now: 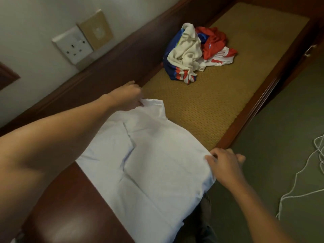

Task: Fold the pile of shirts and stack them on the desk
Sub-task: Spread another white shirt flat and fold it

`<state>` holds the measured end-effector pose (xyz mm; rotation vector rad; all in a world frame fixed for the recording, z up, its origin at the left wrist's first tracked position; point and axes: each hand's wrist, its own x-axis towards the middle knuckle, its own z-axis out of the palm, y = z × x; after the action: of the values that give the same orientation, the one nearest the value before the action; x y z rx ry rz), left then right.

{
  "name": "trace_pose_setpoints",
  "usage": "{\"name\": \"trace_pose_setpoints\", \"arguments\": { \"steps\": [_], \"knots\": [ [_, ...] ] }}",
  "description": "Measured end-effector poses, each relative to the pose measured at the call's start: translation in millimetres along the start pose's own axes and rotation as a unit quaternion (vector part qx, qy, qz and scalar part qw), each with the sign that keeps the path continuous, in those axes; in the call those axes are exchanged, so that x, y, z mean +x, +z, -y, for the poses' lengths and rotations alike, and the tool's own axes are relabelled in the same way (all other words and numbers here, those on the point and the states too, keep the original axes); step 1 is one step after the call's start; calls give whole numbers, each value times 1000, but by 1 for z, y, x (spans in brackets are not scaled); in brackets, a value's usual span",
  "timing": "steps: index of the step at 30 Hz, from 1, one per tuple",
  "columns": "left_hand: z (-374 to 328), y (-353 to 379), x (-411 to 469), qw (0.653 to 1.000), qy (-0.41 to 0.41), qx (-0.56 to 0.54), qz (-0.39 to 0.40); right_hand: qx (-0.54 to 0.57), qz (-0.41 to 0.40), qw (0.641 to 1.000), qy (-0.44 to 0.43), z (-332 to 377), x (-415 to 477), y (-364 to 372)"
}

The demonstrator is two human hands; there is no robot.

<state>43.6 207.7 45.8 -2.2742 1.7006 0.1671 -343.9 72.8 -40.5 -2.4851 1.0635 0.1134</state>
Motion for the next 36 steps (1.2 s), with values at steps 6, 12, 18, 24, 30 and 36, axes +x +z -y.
{"name": "trace_pose_setpoints", "arguments": {
  "steps": [6,12,18,24,30,36],
  "knots": [
    [5,-9,-46,1000,12,-5,-27,86,-41,995,-34,9,-16,-3],
    [0,3,-100,993,29,29,-112,41,-96,986,-127,16,-49,20],
    [-10,62,-174,987,-3,45,-155,8,-131,971,-199,31,-95,61],
    [-17,135,-209,995,-32,-55,-83,-22,-64,982,-174,36,-111,102],
    [-23,154,-217,980,-132,-152,-3,-7,-103,980,-172,38,-116,106],
    [-12,143,-225,984,-133,-48,-106,29,-207,959,-191,53,-121,89]
  ]
}}
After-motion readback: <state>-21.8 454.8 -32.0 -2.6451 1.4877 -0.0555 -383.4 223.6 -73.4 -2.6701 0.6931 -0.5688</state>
